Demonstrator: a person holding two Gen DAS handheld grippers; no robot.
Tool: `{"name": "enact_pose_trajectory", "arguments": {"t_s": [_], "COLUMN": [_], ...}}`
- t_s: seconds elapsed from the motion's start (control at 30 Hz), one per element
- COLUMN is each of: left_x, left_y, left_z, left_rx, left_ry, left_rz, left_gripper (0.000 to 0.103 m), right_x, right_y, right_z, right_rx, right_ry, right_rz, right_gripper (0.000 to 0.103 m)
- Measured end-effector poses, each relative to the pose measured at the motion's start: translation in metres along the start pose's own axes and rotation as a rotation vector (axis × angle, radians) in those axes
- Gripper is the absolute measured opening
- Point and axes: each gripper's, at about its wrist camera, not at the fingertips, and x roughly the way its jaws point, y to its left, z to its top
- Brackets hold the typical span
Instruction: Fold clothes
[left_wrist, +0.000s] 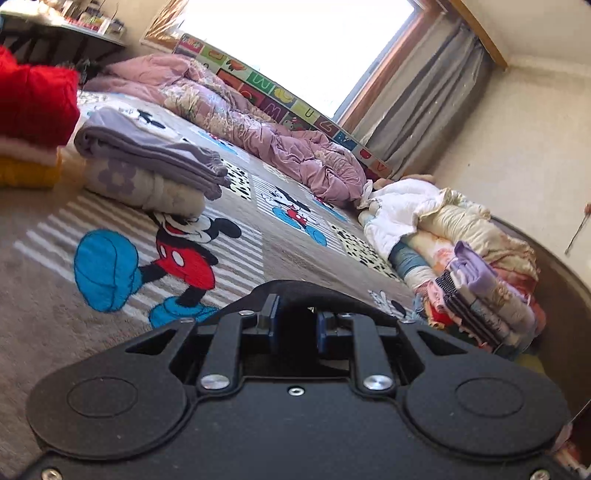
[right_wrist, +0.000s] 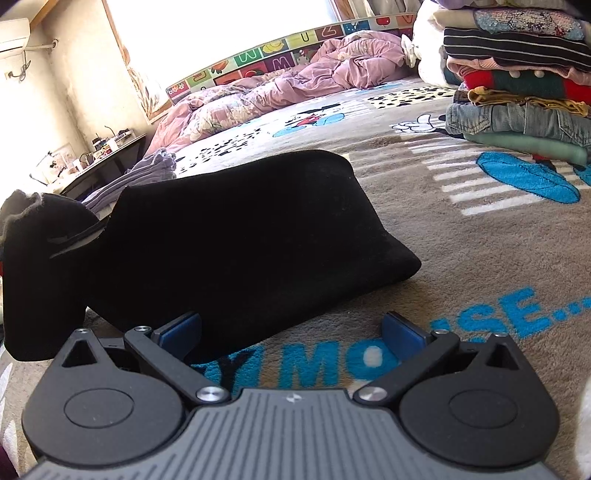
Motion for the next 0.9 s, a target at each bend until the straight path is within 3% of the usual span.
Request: {"name": "enact_pose_trajectory", "arguments": {"t_s": [0.2,0.3,0.5,0.77,0.87,0.9], "left_x": [-0.022,-0.029,-0.035,-0.069,-0.071,-0.069], "left_y": [0.016,0.019,0.058,0.096,0.103,0.104], "left_z": [0.007,0.01,0.008,0.019,0.019,0.019], "left_rx": [-0.165,-0.149,-0.281,-0.384,-0.401,-0.403], "left_ry": [-0.036,-0.064,-0.132,-0.313,-0.285,-0.256], "left_rz": [-0.197,-0.146,0.016,0.069,0.13,0.147], "left_gripper": [0.017,0.017,0.016,0.016,0.017,0.028], "right_x": [-0.002,-0.002,-0.004,-0.007,-0.007,-0.008], "right_y": [-0.005,-0.003,0.003,0.007,0.008,0.007], "right_z": [0.001,0.0,-0.003,-0.004,-0.004,-0.004], "right_rx": [0.037,0.037,0.032,0.076,0.072,0.074], "right_ry": [-0.008,-0.011,-0.009,0.003,0.009,0.009], "right_rz": [0.019,0.012,-0.013,-0.016,-0.01,-0.007], "right_gripper": [0.103,0.103,0.103,0.103,0.103,0.103]}}
